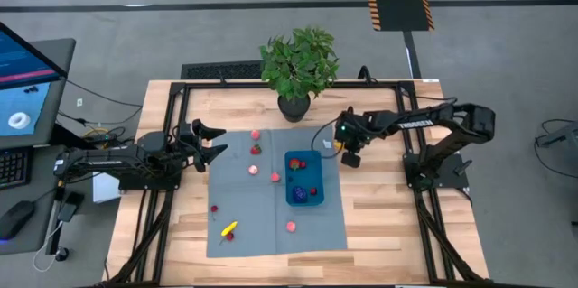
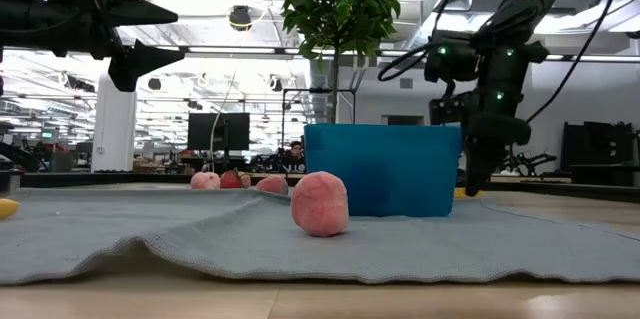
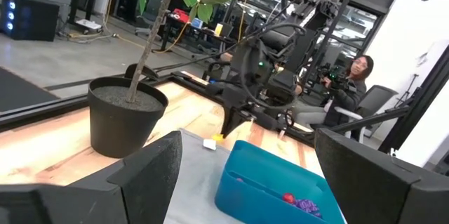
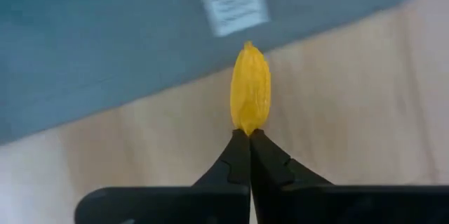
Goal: Pick and placing Produce into tupperware
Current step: Put the top corn into the bin
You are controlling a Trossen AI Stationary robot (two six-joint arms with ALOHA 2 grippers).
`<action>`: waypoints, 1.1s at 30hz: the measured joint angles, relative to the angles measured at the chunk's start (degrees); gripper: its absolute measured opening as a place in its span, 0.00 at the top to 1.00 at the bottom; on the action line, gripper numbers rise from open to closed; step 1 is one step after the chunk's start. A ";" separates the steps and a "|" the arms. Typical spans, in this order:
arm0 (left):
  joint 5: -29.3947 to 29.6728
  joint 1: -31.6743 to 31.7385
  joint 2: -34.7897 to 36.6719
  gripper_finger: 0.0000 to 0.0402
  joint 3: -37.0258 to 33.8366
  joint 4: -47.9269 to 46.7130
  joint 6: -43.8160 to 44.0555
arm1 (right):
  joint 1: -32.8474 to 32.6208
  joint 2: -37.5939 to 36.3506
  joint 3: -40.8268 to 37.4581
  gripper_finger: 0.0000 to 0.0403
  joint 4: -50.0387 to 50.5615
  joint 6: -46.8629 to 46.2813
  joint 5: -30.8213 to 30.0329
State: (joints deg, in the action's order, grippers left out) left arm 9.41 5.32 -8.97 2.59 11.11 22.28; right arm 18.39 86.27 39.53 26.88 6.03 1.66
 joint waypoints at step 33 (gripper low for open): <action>-0.02 0.00 -0.01 0.21 0.00 -0.12 -0.48 | -54.07 1.61 5.89 0.96 -1.86 -20.40 -80.68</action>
State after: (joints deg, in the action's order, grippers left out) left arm 9.39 5.33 -8.98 2.59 10.99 21.80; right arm -35.68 87.89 45.42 25.02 -14.37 -79.01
